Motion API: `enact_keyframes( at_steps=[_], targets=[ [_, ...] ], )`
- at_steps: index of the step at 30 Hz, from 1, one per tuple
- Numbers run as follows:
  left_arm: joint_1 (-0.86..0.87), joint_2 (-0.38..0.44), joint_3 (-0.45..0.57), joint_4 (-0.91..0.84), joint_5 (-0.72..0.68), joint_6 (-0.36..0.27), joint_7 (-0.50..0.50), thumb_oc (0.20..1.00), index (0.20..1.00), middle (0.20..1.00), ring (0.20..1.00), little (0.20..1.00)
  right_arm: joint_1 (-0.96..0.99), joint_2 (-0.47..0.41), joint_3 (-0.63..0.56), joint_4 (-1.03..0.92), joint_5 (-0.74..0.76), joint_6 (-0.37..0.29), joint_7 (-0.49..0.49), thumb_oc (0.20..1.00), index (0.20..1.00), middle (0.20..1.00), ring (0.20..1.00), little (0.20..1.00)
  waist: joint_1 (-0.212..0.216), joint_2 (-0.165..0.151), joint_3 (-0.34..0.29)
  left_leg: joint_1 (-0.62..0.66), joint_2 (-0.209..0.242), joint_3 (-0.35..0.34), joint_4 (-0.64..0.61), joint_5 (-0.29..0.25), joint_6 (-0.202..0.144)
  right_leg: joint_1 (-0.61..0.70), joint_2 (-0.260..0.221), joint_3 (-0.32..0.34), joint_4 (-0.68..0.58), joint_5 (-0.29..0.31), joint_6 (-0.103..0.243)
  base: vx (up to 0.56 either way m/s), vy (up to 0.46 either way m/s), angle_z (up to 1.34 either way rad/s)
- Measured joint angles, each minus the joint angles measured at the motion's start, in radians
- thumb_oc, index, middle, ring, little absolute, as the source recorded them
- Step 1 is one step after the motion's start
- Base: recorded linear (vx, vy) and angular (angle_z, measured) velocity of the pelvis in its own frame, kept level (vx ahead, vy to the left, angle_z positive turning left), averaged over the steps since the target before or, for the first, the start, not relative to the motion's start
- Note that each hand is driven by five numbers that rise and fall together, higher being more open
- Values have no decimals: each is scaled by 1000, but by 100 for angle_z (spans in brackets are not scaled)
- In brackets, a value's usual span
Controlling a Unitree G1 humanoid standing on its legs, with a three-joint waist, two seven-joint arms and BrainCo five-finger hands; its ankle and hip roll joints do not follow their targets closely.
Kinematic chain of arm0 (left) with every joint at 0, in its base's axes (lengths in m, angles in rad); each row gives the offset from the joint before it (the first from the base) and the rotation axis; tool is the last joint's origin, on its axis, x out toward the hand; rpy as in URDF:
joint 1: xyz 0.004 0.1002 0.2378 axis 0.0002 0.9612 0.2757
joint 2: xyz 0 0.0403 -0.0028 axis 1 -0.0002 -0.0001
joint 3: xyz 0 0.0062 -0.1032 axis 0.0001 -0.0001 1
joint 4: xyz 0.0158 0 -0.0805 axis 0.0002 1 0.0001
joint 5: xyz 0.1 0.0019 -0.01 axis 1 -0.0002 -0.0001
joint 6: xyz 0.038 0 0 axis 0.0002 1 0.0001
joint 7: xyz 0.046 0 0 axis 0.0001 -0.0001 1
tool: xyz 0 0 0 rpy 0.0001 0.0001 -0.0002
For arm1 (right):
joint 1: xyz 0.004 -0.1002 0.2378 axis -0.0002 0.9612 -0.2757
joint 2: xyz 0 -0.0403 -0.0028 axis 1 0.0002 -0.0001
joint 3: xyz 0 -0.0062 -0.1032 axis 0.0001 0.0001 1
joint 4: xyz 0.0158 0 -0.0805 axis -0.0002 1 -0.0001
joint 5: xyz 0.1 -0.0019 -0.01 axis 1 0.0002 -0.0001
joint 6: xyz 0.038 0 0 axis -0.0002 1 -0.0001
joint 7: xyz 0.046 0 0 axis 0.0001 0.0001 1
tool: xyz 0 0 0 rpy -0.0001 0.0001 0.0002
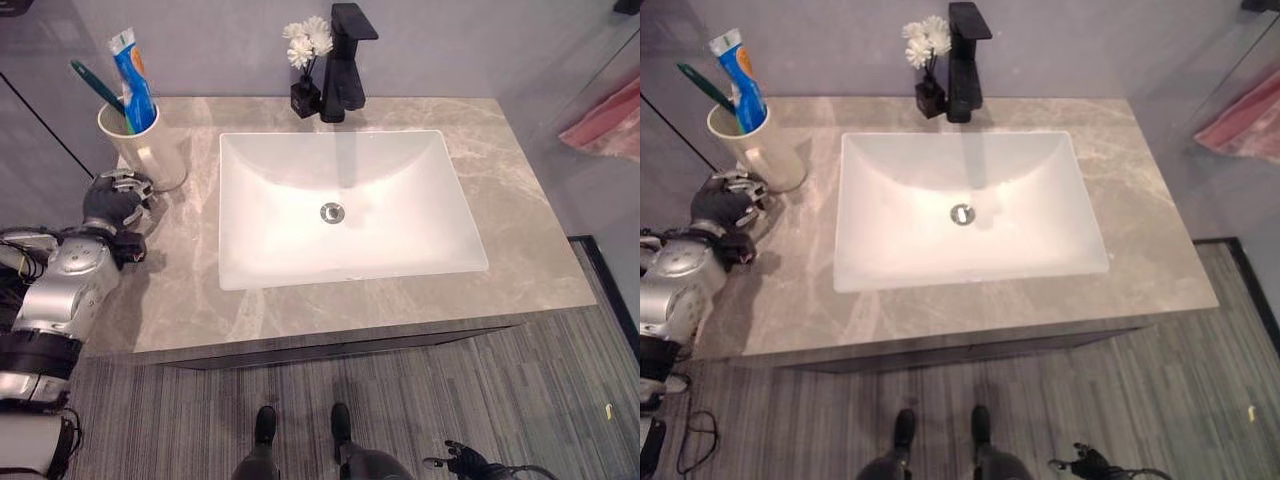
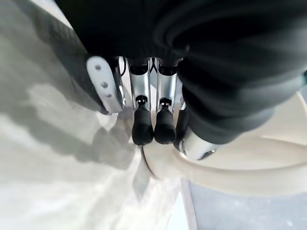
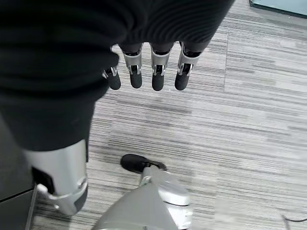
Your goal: Put brush and paste in cup on sink, flatten towel.
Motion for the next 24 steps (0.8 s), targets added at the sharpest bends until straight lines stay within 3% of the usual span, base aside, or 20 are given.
enact_keyframes(
  at_steps=[12,19,21,24],
  targets=[
    [-175,-58,-73,180,1,-26,8,200,200,200,200,200,-6,9,22,-8,26,-2,-1,1000,1000,1000,1000,1000,-24,4,4,-3,0,3,0,0,0,-6,0,4,4,1,0,0,0,-1],
    [-345,-86,-107,355,1,-37,46,200,200,200,200,200,-14,9,34,-3,28,-8,-2,1000,1000,1000,1000,1000,-43,-6,15,-20,0,4,0,2,0,-23,0,9,7,6,1,0,1,-1],
    [-447,-137,-114,449,-60,-61,98,200,200,200,200,200,-16,13,51,-2,30,-8,-3,1000,1000,1000,1000,1000,-42,-14,24,-24,0,3,0,2,0,-25,0,5,4,6,1,-3,0,2],
    [-477,-131,-135,449,-74,-67,103,200,200,200,200,200,-14,14,53,-6,31,-10,-3,1000,1000,1000,1000,1000,-49,-10,29,-39,-1,2,0,3,2,-41,-1,6,8,8,1,0,0,0]
  ],
)
